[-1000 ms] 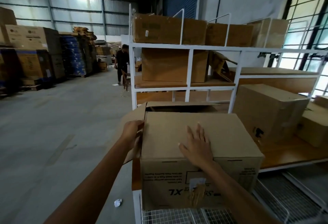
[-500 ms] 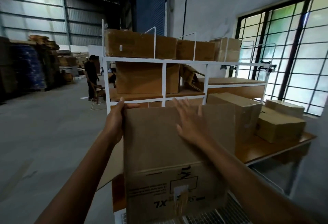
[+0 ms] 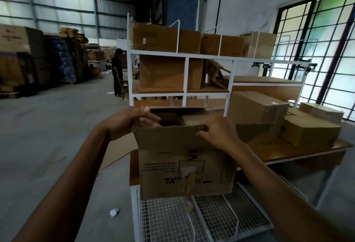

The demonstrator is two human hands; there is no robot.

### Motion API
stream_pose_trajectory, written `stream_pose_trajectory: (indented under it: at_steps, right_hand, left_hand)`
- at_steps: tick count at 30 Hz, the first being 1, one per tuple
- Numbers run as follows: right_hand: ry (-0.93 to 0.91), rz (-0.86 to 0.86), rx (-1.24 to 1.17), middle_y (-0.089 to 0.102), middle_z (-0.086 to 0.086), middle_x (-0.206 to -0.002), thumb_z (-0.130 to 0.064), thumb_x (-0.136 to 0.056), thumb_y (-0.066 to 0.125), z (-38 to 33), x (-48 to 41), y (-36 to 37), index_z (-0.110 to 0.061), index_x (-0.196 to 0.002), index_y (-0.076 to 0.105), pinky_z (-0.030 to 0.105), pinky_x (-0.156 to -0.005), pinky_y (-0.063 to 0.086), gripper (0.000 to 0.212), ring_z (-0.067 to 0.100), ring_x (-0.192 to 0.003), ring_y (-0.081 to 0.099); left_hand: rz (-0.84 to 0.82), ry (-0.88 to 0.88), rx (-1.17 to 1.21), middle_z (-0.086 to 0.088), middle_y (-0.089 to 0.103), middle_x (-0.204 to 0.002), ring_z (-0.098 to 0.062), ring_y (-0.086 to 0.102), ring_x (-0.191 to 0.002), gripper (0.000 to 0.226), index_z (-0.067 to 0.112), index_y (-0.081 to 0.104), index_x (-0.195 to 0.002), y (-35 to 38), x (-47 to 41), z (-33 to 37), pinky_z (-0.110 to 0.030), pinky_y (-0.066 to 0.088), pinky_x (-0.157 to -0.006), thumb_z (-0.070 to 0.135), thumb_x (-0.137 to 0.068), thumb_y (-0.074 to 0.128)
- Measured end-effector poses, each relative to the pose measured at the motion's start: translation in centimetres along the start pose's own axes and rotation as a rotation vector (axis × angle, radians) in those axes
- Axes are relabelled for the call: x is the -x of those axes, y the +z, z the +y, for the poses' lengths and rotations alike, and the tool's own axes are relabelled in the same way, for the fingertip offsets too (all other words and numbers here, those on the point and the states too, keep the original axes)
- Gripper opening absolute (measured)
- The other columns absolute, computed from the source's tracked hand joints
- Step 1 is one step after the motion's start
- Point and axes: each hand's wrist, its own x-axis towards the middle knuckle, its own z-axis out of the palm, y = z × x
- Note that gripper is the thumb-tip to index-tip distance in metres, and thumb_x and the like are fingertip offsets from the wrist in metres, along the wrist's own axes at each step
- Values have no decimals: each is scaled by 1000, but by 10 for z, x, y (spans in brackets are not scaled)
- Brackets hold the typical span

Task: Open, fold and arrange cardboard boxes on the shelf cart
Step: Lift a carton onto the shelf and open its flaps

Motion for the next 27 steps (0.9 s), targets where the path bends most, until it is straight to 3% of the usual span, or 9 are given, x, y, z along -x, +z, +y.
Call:
stream_pose_trajectory:
  at_steps: [2, 4, 8, 11, 14, 16, 19, 23, 27]
  right_hand:
    - [1, -45, -29, 64, -13, -80, -33, -89, 66, -1, 23, 0, -30, -96, 73, 28, -73, 50, 10, 3, -74, 55]
    - [8, -173, -135, 70, -14, -93, -27, -87, 66, 3, 48, 8, -30, -107, 74, 23, -69, 45, 22, 2, -78, 57]
    - [-14, -479, -206, 47, -4, -147, -39, -80, 71, 12, 83, 43, -39, -138, 51, 38, -105, 40, 61, 16, -129, 44]
    - [-37, -595, -95, 20, -4, -162, -61, -74, 71, 16, 98, 69, -46, -146, 34, 55, -114, 23, 83, 26, -145, 17]
    - [52, -638, -208, 14, 1, -164, -64, -80, 65, 18, 102, 89, -39, -145, 42, 53, -117, 18, 74, 32, -148, 13]
    - [152, -614, -328, 17, 6, -164, -57, -85, 64, 20, 99, 104, -31, -146, 44, 45, -117, 19, 69, 31, -148, 19]
    - [204, -440, -318, 24, 5, -162, -45, -88, 65, 22, 86, 120, -30, -144, 45, 39, -115, 25, 61, 25, -145, 27]
    - [191, -267, -265, 30, -2, -159, -39, -93, 59, 23, 47, 128, -30, -140, 49, 37, -113, 29, 49, 17, -143, 30]
    - [182, -160, -170, 36, 0, -155, -35, -95, 55, 23, 5, 138, -30, -140, 49, 40, -113, 33, 46, 16, -142, 30]
  left_hand:
    - [-24, -88, -120, -10, 73, -111, -27, 70, -104, 46, 16, 67, -117, 16, 9, -1, -36, 56, -87, 45, -81, 69]
    - [-35, -203, -319, -2, 71, -114, -20, 68, -105, 30, 26, 64, -118, 34, 12, -9, -36, 55, -90, 29, -88, 67]
    - [-94, -275, -807, 2, 56, -135, -16, 53, -122, 44, 26, 56, -132, 66, 5, -47, -32, 44, -99, 31, -89, 68]
    - [117, -185, -1021, -5, 38, -154, -26, 36, -140, 57, 25, 51, -139, 95, -4, -90, -44, 35, -111, 37, -86, 68]
    - [233, -135, -1077, -8, 18, -163, -29, 20, -149, 65, 24, 37, -148, 115, -13, -127, -47, 23, -120, 42, -90, 60]
    - [208, -131, -1169, -9, 23, -161, -29, 20, -148, 68, 23, 32, -151, 118, -20, -146, -47, 15, -122, 46, -91, 56]
    - [321, -34, -1226, -1, 49, -135, -23, 43, -127, 54, 25, 46, -137, 111, -34, -163, -41, 31, -110, 54, -91, 49]
    - [390, 8, -1039, 8, 57, -92, -11, 53, -87, 35, 25, 61, -94, 92, -65, -153, -32, 49, -79, 53, -96, 41]
    - [316, 14, -909, 6, 63, -80, -8, 59, -69, 26, 23, 64, -86, 71, -92, -150, -31, 54, -66, 41, -98, 49]
